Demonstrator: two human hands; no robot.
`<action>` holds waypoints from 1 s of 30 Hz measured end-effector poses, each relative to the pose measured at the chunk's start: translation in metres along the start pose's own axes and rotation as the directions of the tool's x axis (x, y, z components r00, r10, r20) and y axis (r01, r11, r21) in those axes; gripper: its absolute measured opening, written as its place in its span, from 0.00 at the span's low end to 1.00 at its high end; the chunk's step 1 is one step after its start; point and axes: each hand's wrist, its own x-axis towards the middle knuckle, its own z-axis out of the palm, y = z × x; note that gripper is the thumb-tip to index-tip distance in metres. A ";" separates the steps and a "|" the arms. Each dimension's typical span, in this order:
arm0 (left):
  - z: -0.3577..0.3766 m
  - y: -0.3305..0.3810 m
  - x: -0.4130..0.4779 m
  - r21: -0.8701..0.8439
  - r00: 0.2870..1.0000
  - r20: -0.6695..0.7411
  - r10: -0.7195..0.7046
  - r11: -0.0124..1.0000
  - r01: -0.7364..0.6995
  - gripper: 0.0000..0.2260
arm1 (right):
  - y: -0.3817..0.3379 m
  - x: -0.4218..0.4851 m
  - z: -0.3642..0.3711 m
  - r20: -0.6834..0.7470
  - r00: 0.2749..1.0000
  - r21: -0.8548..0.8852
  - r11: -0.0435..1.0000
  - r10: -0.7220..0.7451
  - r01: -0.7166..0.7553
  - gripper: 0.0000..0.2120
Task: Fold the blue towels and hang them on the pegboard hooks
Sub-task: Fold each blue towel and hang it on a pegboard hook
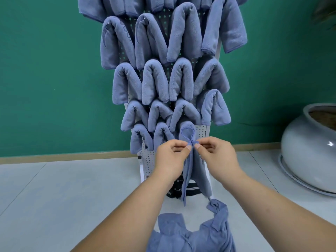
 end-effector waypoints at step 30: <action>-0.064 -0.004 0.022 0.765 0.968 0.213 0.128 0.595 -0.247 0.03 | 0.008 0.011 -0.027 0.082 0.972 -0.414 0.880 -0.220 0.234 0.03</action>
